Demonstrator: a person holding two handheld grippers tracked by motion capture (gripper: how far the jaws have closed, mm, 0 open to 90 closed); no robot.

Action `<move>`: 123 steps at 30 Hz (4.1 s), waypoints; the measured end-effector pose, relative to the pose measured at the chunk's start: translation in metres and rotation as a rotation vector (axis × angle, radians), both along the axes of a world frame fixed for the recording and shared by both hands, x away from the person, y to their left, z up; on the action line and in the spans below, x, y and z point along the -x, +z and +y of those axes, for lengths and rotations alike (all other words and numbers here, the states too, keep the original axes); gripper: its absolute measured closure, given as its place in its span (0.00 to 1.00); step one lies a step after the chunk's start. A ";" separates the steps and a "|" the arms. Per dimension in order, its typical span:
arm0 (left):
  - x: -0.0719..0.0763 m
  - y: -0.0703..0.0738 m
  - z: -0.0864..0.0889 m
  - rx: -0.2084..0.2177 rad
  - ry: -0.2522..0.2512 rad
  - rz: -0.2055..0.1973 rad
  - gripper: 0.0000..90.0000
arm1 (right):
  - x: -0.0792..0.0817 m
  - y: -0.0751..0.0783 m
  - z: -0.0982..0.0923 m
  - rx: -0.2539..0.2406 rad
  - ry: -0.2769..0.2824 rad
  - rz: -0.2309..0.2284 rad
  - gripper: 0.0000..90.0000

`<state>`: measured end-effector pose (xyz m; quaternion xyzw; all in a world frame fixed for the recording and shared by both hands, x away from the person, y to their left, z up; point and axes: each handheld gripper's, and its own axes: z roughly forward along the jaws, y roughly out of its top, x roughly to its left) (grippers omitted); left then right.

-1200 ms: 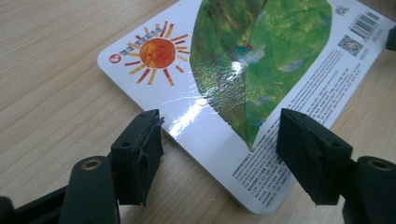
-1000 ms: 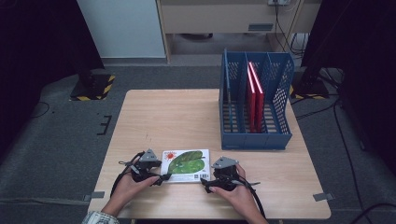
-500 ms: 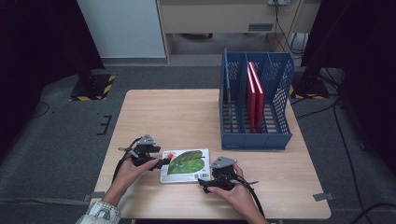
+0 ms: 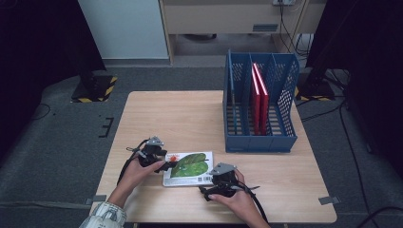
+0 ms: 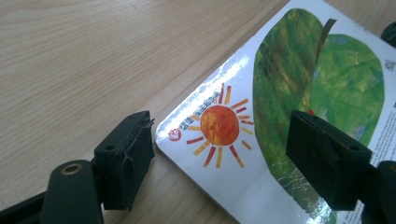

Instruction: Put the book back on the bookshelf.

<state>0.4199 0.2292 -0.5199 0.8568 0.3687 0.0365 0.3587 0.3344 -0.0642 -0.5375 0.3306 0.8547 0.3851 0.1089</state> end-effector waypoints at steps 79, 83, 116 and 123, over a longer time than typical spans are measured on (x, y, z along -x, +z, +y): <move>0.005 0.006 -0.003 0.019 0.093 0.032 0.24 | 0.003 -0.002 0.016 0.066 -0.047 -0.022 0.01; 0.005 0.003 -0.005 0.027 0.085 0.049 0.25 | 0.003 -0.002 0.016 0.066 -0.047 -0.022 0.01; 0.007 0.023 -0.017 0.072 0.072 0.033 0.26 | 0.007 0.006 0.022 0.079 -0.036 -0.082 0.03; 0.006 0.019 -0.010 0.026 0.098 0.019 0.23 | 0.006 0.005 0.021 0.081 -0.034 -0.074 0.04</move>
